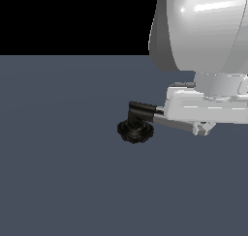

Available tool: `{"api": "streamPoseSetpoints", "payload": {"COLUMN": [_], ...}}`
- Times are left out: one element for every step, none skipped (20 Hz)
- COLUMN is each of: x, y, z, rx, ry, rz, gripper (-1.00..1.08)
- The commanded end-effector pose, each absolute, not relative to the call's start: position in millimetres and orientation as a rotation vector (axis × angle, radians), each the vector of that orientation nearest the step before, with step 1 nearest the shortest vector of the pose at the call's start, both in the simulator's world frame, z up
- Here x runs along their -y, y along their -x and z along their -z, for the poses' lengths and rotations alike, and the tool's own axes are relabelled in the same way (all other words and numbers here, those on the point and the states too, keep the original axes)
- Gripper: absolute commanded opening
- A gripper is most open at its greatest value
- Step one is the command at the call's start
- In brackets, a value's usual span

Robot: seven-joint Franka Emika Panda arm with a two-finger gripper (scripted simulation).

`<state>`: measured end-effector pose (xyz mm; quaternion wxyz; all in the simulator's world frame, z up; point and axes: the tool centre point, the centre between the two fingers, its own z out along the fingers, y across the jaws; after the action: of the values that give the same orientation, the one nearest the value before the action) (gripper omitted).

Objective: Turn on the faucet by rotating a designated handle.

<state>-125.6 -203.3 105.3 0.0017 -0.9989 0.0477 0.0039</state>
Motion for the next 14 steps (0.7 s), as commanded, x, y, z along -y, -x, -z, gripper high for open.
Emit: {"api": "streamPoseSetpoints", "payload": {"x": [209,212,215,217,220,223,225,228,231,234,236,239,241,244], "y": [114,112,110,107,105,102,100,98,95,93,90,88,86,83], "z": [-106,-106,-106,-106,-106,-106,-106,-106,-106,-106,-106,-106,-106,-106], "rx": [-0.139,-0.139,-0.14,-0.14,-0.141,-0.142,-0.142,-0.143,-0.143,-0.145,-0.145,-0.146,-0.146,-0.147], "ry": [3.138,3.138,3.138,3.138,3.138,3.138,3.138,3.138,3.138,3.138,3.138,3.138,3.138,3.138], "rz": [-0.002,-0.002,-0.001,-0.001,-0.001,-0.001,-0.001,-0.001,-0.001,-0.001,-0.001,0.0,0.0,0.0], "gripper": [-1.0,-1.0,-1.0,-1.0,-1.0,-1.0,-1.0,-1.0,-1.0,-1.0,-1.0,-1.0,-1.0,-1.0]}}
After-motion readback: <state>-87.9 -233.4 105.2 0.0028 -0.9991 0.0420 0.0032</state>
